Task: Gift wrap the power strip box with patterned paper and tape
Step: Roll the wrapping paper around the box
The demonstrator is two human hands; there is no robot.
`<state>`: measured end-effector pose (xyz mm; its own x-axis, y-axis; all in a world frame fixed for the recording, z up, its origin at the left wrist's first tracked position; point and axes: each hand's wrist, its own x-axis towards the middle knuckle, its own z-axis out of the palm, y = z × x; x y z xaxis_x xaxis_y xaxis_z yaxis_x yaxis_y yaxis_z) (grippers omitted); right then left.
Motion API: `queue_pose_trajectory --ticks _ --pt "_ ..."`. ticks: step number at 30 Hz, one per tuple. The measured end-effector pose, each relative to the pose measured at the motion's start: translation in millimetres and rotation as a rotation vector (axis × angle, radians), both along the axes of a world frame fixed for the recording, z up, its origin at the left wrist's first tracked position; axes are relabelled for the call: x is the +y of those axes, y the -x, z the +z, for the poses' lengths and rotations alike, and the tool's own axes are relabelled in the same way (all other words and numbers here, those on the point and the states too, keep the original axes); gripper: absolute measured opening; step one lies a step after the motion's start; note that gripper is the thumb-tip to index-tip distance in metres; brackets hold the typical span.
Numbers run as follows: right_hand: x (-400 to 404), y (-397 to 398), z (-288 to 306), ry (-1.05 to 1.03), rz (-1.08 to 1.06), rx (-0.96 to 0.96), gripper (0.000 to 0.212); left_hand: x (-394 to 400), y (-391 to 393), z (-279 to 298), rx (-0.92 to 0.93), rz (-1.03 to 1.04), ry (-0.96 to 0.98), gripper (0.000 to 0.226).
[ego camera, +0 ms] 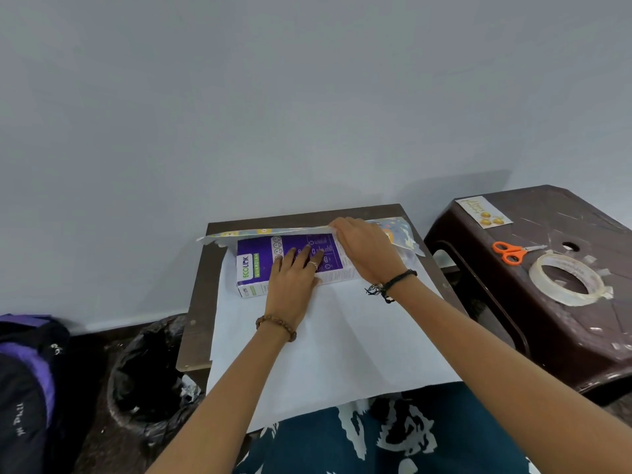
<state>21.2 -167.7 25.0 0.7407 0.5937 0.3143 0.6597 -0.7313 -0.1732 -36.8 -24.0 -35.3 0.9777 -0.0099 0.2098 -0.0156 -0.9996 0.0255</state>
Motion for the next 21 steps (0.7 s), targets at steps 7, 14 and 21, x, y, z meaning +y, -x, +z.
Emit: queue_pose_trajectory --ticks 7,14,21 --pt "-3 4 -1 0.047 -0.006 0.132 0.047 0 13 1 0.045 -0.013 0.018 0.054" --pt "-7 18 -13 -0.008 0.000 -0.086 0.025 -4 14 8 -0.020 0.020 0.012 0.049" --pt "-14 44 -43 -0.045 0.052 -0.100 0.018 -14 29 -1 -0.263 0.016 -0.070 0.045"
